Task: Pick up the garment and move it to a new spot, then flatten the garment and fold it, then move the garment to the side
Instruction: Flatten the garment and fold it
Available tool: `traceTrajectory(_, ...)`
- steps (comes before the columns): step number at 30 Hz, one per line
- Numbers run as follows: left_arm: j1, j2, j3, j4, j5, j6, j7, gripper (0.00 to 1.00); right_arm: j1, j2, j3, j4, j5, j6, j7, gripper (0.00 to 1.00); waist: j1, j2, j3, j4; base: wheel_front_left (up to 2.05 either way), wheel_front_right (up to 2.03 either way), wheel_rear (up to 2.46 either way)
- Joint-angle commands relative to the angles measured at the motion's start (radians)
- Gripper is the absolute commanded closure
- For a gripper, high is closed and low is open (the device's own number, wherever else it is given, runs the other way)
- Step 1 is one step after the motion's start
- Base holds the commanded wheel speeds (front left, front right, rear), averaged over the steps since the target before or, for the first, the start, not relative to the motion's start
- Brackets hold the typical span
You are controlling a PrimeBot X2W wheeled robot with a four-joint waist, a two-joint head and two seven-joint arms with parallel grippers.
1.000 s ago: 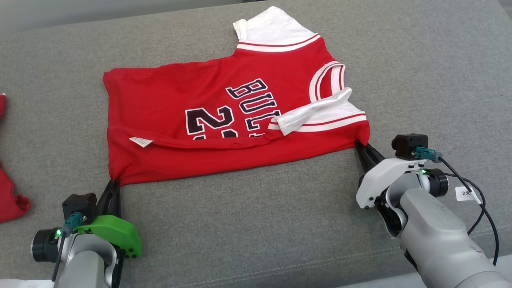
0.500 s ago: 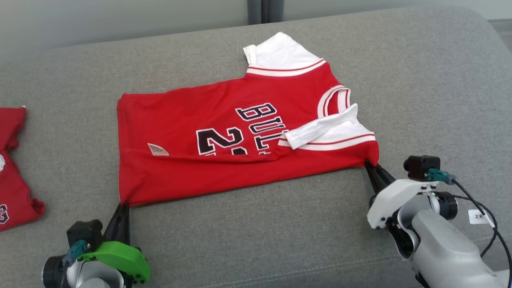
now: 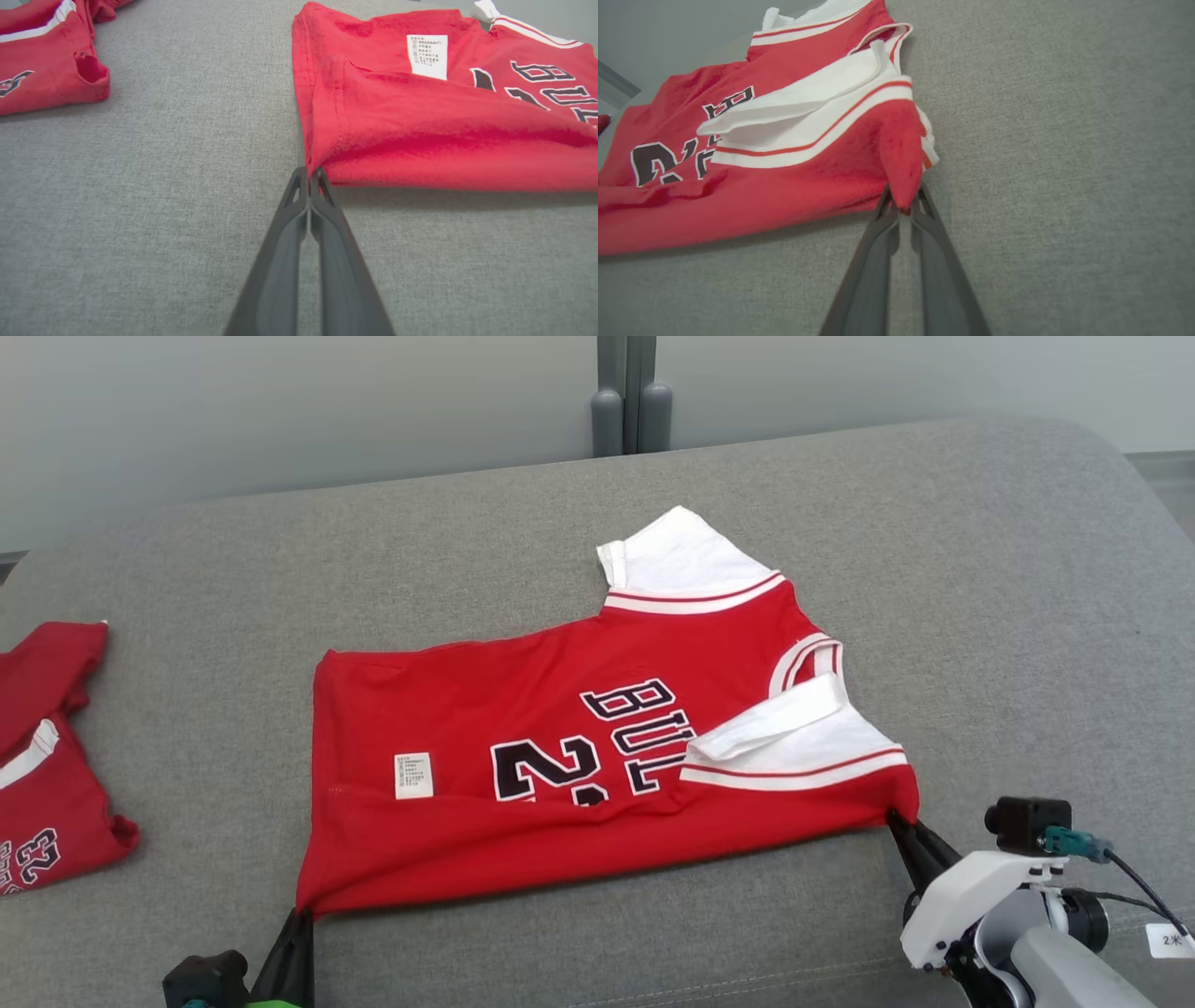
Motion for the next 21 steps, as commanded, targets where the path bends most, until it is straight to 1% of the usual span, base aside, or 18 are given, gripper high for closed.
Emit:
traceTrajectory(1,0.015,0.002,0.010,-0.003,-0.001,0.003,0.000,1.00,0.031,-0.014,-0.010,-0.012,-0.001,-0.002,0.010,1.00,0.0000,0.0000,-0.006,0.004,0.00,0.00,0.00)
traceTrajectory(8,0.034,-0.001,0.015,0.011,0.007,0.004,0.000,1.00,0.119,-0.015,-0.064,-0.084,-0.021,-0.002,0.064,1.00,0.0000,0.0000,-0.018,0.008,0.00,0.00,0.00)
traceTrajectory(14,0.035,-0.013,0.011,0.039,0.011,0.004,0.000,1.00,0.167,0.012,-0.116,-0.135,-0.060,-0.002,0.114,1.00,0.0000,0.0000,-0.024,0.004,0.00,0.00,0.00)
traceTrajectory(15,0.030,-0.016,0.009,0.047,0.014,0.004,0.000,0.93,0.171,0.015,-0.125,-0.139,-0.071,-0.002,0.117,0.67,0.0000,0.0000,-0.025,0.005,0.00,0.00,0.00)
traceTrajectory(16,0.025,-0.018,0.009,0.050,0.015,0.005,0.000,0.58,0.172,0.021,-0.138,-0.143,-0.082,-0.002,0.116,0.18,0.0000,0.0000,-0.026,0.006,0.00,0.00,0.00)
traceTrajectory(17,0.020,-0.018,0.012,0.055,0.018,0.005,0.000,0.18,0.175,0.026,-0.147,-0.148,-0.093,-0.002,0.117,0.00,0.0000,0.0000,-0.026,0.007,0.00,0.00,0.00)
traceTrajectory(18,0.018,-0.019,0.014,0.059,0.019,0.005,0.000,0.00,0.178,0.031,-0.157,-0.151,-0.105,-0.002,0.120,0.00,0.0000,0.0000,-0.027,0.008,0.00,0.00,0.00)
traceTrajectory(21,0.017,-0.028,0.018,0.062,0.022,0.008,0.000,0.00,0.188,0.044,-0.189,-0.166,-0.134,-0.002,0.116,0.00,0.0000,0.0000,-0.028,0.010,0.00,0.00,0.00)
